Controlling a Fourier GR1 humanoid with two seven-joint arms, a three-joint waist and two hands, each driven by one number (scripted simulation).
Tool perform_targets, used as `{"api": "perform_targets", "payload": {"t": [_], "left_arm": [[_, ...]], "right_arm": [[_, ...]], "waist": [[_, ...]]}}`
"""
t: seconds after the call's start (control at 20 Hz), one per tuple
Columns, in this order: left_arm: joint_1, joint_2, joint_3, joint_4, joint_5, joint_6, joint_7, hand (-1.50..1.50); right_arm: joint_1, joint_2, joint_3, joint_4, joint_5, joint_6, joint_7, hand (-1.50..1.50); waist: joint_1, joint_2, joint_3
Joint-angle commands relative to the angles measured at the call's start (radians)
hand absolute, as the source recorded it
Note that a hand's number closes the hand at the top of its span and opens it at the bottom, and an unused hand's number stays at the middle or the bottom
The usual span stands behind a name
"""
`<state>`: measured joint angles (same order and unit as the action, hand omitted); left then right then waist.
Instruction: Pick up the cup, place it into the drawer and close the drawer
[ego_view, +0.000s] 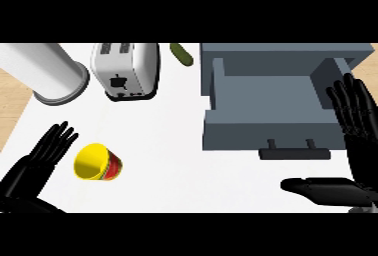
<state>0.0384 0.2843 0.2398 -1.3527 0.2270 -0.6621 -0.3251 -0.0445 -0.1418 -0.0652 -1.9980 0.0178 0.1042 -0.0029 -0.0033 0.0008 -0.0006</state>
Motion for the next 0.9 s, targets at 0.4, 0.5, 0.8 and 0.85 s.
{"api": "perform_targets", "payload": {"t": [0.4,0.5,0.8,0.85], "left_arm": [[-0.215,0.067,0.007,0.639,-0.27,0.038,-0.439,-1.5],[-0.288,0.077,0.003,0.713,-0.285,0.061,-0.47,-1.5],[-0.303,0.091,-0.003,0.846,-0.284,0.053,-0.586,-1.5],[-0.326,0.07,-0.02,0.906,-0.316,0.091,-0.624,-1.5]], "right_arm": [[0.025,0.048,0.047,-0.016,0.045,-0.008,-0.015,-1.5],[-0.004,0.003,-0.007,0.001,-0.003,0.027,0.002,-1.5],[-0.01,0.014,-0.016,0.03,-0.01,0.029,-0.027,-1.5],[-0.024,0.011,-0.016,0.038,-0.013,0.032,-0.027,-1.5]], "waist": [[-0.011,0.003,-0.001],[-0.013,0.003,-0.001],[-0.01,0.004,-0.002],[-0.019,0.007,-0.003]]}}
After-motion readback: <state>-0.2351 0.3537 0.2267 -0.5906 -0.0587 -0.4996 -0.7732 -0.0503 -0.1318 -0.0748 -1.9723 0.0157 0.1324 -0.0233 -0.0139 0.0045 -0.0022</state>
